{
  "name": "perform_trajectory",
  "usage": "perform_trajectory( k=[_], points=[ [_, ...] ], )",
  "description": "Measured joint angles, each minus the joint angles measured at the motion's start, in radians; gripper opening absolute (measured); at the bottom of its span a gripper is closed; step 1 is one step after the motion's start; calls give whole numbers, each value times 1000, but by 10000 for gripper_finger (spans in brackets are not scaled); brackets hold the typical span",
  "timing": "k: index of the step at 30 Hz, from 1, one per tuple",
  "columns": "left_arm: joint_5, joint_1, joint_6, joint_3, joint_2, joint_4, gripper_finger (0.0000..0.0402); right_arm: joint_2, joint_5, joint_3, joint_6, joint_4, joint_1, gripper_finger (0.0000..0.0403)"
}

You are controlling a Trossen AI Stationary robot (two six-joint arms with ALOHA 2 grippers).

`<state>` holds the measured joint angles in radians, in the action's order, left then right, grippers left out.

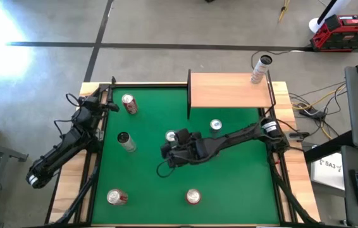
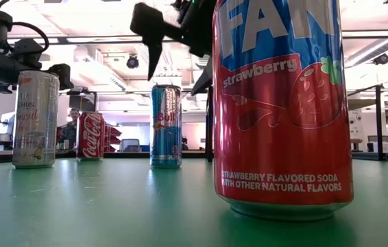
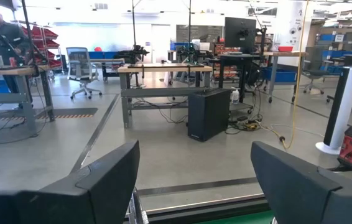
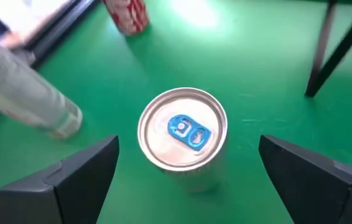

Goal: Place canned beverage on shelf
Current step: Adjust the blue soda can

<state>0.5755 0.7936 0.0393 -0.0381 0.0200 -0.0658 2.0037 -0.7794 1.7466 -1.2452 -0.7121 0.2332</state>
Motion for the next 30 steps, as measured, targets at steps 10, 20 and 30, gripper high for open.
perform_trajectory(
  k=[10,20,30],
  points=[
    [0,0,0,0,0,0,293,19,-26,0,-130,16,11,379],
    [0,0,0,0,0,0,293,82,-34,15,-128,46,3,379],
    [0,0,0,0,0,0,293,94,-34,31,-127,32,-27,379]
  ],
)
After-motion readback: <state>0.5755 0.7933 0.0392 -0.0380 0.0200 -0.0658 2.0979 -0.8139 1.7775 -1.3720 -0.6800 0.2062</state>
